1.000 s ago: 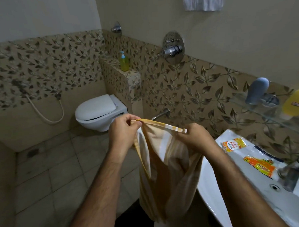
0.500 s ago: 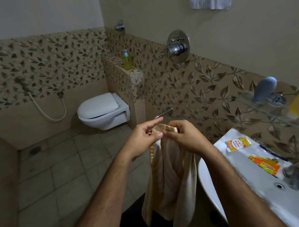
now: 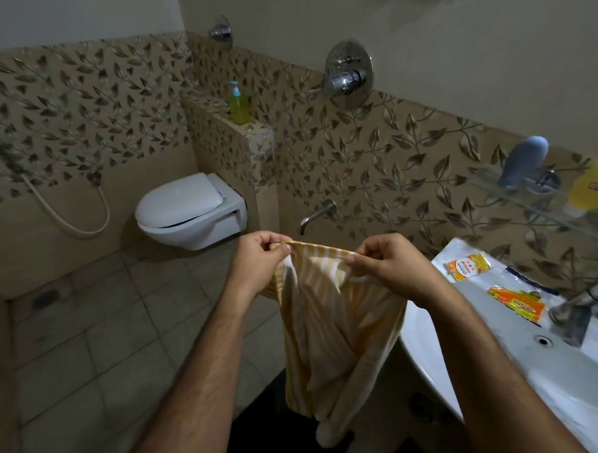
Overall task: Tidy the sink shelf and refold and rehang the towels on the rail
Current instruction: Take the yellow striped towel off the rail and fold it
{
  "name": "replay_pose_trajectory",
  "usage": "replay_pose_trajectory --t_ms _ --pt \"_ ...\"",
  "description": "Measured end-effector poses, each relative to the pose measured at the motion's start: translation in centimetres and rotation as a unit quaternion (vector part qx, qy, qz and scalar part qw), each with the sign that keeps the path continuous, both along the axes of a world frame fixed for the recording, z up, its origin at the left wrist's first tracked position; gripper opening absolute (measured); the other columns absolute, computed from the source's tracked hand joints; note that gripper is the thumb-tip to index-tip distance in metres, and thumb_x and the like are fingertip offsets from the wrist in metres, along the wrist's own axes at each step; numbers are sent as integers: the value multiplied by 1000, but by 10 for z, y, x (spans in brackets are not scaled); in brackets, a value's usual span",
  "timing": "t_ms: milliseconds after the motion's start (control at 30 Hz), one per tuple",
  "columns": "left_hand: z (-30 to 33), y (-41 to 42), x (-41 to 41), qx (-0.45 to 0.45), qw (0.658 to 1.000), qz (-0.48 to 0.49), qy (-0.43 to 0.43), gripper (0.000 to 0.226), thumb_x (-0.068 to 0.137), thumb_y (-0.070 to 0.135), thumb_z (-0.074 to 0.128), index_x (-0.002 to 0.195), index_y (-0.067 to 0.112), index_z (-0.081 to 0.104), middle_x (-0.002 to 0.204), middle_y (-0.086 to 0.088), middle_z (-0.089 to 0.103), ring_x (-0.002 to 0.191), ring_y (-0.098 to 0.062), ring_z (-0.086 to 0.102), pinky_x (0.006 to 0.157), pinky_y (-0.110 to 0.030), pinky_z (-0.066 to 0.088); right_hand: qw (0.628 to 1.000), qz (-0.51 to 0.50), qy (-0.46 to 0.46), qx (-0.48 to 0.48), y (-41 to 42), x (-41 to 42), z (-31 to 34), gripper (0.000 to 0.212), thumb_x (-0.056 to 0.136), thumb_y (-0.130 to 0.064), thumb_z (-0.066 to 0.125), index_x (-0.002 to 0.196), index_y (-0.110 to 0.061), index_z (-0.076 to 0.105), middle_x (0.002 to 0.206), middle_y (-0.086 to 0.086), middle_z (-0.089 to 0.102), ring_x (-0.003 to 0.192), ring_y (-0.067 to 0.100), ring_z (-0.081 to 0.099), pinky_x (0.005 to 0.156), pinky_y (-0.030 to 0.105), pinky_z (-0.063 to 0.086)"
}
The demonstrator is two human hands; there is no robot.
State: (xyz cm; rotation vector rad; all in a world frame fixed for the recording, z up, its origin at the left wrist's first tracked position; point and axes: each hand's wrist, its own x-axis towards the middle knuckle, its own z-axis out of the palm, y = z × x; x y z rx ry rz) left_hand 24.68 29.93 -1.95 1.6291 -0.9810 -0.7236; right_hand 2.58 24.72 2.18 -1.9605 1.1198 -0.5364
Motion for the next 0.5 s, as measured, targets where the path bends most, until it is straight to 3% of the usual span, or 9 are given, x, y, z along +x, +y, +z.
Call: replay_pose_trajectory --t_ms 100,200,267,367,433,500 --pt "-3 5 3 27 999 -34 -16 15 81 15 75 86 28 74 68 8 66 68 -9 61 69 -28 51 998 -36 36 -35 1 6 -4 24 86 -34 72 73 -14 71 64 6 67 57 11 58 55 27 43" --pt "3 12 2 24 991 -133 25 54 83 12 74 132 31 57 68 3 56 71 -11 55 79 -25 49 995 -37 54 -78 3 19 -5 21 86 -31 73 74 -13 70 59 -1 61 55 8 53 55 27 39" --pt "9 14 0 12 979 -196 62 62 85 9 72 139 32 50 69 1 52 72 -14 49 79 -26 46 994 3 59 -89 6 27 -1 18 86 -29 72 78 -14 71 62 -4 63 55 3 53 54 23 40" --pt "16 17 -4 9 959 -272 83 44 89 6 67 129 25 62 84 -2 62 84 -13 59 84 -22 47 992 53 55 -100 11 36 3 15 88 -30 71 80 -17 70 66 -5 66 59 3 58 58 24 44" --pt "17 17 -4 14 965 -256 58 23 89 5 67 110 13 71 85 4 70 81 -3 64 74 -14 48 992 54 53 -99 14 38 4 15 88 -32 70 80 -20 70 68 -4 68 63 5 61 60 27 47" --pt "16 17 -2 6 979 -202 22 9 87 7 69 93 12 74 76 6 69 71 1 62 69 -16 48 989 50 92 -107 15 39 6 19 88 -35 70 76 -20 69 67 -3 68 62 7 60 59 30 46"
